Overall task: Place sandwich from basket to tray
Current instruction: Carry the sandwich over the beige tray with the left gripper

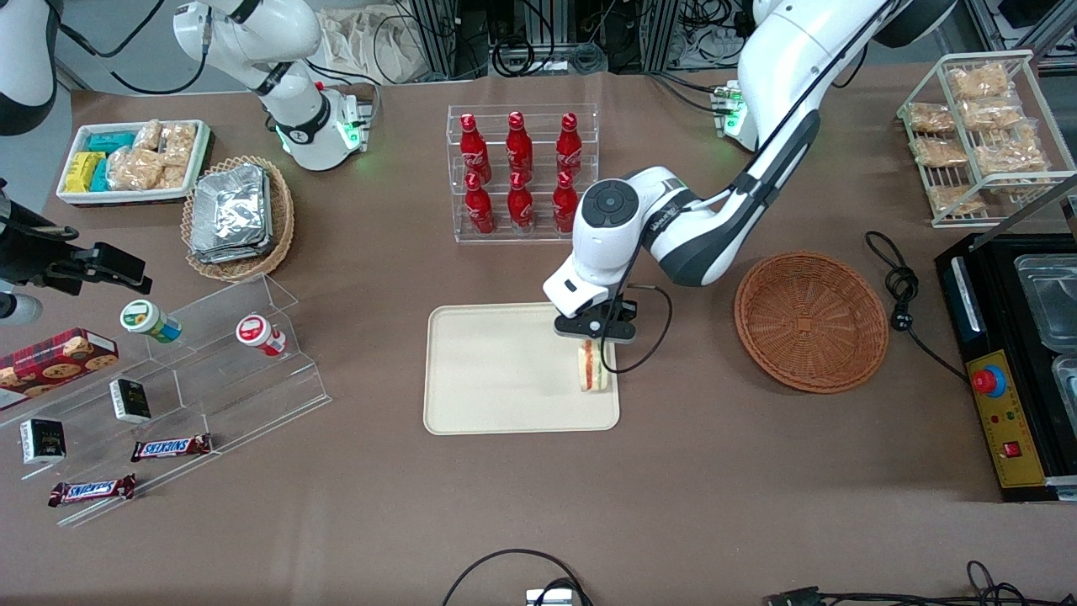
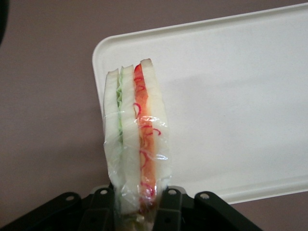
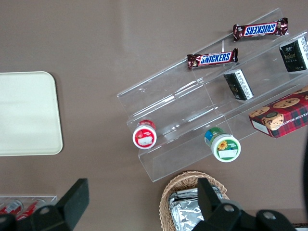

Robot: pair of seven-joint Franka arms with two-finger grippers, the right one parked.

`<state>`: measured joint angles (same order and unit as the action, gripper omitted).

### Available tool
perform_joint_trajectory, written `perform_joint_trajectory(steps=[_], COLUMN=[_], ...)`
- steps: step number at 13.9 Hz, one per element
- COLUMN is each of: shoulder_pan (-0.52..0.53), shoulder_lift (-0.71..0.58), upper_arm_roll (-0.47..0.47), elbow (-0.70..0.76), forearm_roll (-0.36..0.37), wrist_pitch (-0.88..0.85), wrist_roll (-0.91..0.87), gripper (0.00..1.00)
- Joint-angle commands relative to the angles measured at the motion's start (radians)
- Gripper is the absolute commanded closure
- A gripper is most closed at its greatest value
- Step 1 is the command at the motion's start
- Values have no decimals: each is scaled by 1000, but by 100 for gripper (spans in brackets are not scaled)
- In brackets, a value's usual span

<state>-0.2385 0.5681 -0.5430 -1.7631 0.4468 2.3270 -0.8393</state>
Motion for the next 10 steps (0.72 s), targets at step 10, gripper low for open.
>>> perform_joint_trajectory(steps=[10], shoulder_pan=[-41], shoulder_lift=[119], upper_arm_roll=[5], elbow=[28], forearm_roll=[41], wrist_pitch=[37], wrist_roll=[-30], gripper=[66])
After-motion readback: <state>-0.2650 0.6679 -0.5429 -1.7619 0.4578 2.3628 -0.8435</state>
